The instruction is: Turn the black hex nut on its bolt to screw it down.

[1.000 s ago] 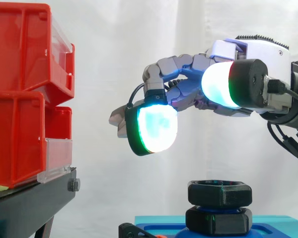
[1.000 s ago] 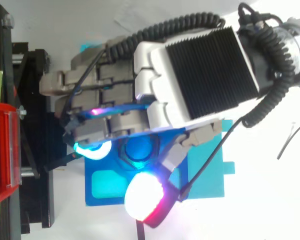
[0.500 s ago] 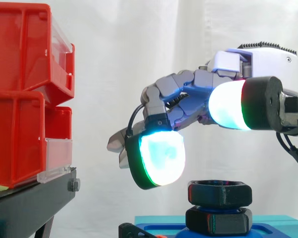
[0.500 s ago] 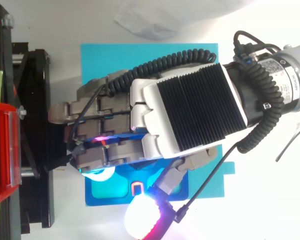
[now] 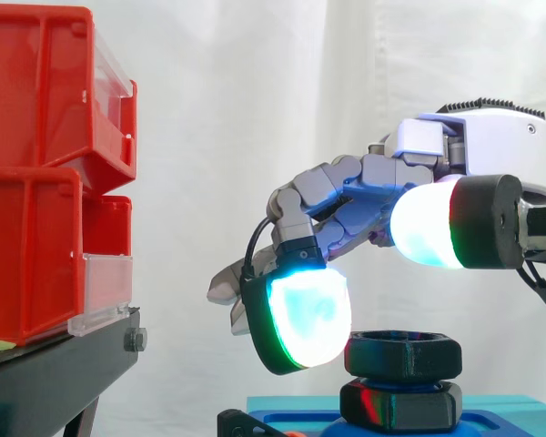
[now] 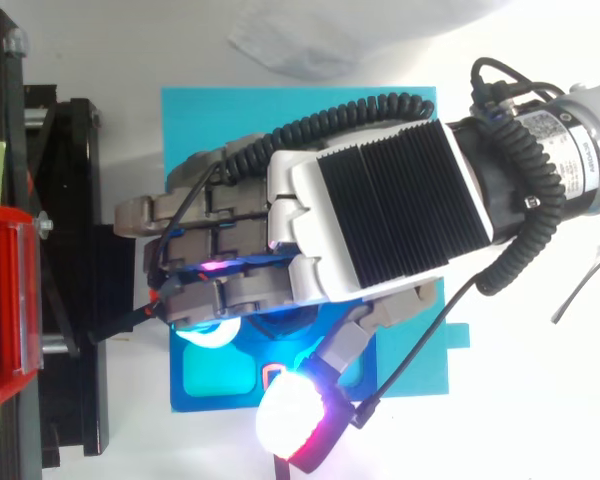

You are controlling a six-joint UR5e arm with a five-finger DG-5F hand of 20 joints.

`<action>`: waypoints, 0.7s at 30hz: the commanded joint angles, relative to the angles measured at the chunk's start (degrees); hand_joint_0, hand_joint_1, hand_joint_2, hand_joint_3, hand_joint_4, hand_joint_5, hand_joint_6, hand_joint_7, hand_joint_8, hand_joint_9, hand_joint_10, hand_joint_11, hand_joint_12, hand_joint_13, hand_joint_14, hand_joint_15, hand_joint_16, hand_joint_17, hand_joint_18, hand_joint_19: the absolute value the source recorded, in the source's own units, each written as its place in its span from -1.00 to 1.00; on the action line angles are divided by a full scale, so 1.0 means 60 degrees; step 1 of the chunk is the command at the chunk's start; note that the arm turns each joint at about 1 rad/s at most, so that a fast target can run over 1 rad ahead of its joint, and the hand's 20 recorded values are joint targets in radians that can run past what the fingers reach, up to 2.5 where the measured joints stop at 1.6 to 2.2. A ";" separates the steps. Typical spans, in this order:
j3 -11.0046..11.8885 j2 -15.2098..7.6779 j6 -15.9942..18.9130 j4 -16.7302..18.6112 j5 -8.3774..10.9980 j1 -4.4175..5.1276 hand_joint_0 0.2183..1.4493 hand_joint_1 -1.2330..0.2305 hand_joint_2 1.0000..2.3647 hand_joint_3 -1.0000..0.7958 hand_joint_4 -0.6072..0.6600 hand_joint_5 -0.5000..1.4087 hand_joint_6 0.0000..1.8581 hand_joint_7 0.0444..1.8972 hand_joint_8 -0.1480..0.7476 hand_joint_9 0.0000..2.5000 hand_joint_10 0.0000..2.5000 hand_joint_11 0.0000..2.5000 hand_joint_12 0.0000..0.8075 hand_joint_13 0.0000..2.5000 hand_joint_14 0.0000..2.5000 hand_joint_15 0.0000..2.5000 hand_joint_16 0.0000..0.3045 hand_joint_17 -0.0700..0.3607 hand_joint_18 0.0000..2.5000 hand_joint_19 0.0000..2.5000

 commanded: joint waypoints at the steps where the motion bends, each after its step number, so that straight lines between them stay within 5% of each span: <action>1: -0.0010 0.0000 0.0000 -0.0016 -0.0059 -0.0049 -0.55 0.40 -1.00 -0.44 0.36 -0.55 -0.34 0.33 -0.02 -0.44 -0.99 -0.75 -0.11 -0.59 -1.00 -0.93 -0.62 -0.07 -0.56 -0.65; 12: -0.0010 0.0000 0.0000 -0.0060 -0.0264 -0.0254 -0.55 0.39 -1.00 -0.44 0.35 -0.56 -0.31 0.28 -0.02 -0.43 -0.99 -0.75 -0.11 -0.59 -1.00 -0.93 -0.62 -0.07 -0.55 -0.65; 21: -0.0010 0.0000 0.0014 -0.0060 -0.0689 -0.0576 -0.55 0.39 -1.00 -0.44 0.35 -0.56 -0.30 0.27 -0.01 -0.43 -0.99 -0.75 -0.11 -0.59 -1.00 -0.93 -0.62 -0.07 -0.56 -0.65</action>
